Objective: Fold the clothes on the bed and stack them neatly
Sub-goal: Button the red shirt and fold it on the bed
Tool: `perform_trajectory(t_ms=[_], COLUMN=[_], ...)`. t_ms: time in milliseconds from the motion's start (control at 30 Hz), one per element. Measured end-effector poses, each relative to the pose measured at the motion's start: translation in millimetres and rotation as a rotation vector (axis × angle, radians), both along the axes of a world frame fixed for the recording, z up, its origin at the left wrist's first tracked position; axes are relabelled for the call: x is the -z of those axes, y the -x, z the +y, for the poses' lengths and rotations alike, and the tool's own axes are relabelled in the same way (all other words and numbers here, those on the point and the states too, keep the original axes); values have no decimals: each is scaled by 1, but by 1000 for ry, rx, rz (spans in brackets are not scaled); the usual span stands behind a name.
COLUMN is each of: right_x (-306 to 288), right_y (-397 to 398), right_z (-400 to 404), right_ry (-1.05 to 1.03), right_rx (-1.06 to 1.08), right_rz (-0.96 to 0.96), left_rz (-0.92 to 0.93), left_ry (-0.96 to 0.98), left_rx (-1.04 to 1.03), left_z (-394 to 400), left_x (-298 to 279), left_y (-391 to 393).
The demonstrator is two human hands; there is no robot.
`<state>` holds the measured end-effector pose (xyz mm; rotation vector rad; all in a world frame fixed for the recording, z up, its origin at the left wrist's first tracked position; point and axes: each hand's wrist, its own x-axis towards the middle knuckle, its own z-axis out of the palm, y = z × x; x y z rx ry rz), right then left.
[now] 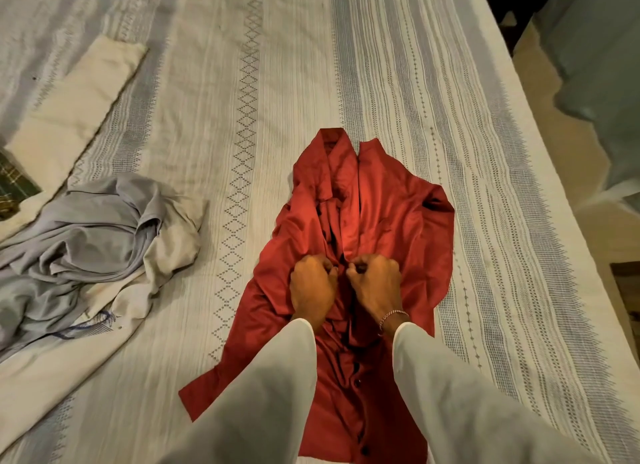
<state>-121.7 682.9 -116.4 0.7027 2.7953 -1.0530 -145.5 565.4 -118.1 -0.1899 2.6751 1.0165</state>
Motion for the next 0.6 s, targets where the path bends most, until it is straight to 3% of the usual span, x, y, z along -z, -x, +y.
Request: perform_trajectory(t_ms=[333, 600], right_x=[1, -1], right_y=[-6, -14], right_z=[-1, 9], right_ry=[199, 247], right_rx=[42, -13], right_rz=[178, 327], left_rz=[-98, -188], left_ry=[-523, -675], left_rx=[-89, -107], left_z=[-6, -6], left_x=[-9, -15], left_y=[6, 9])
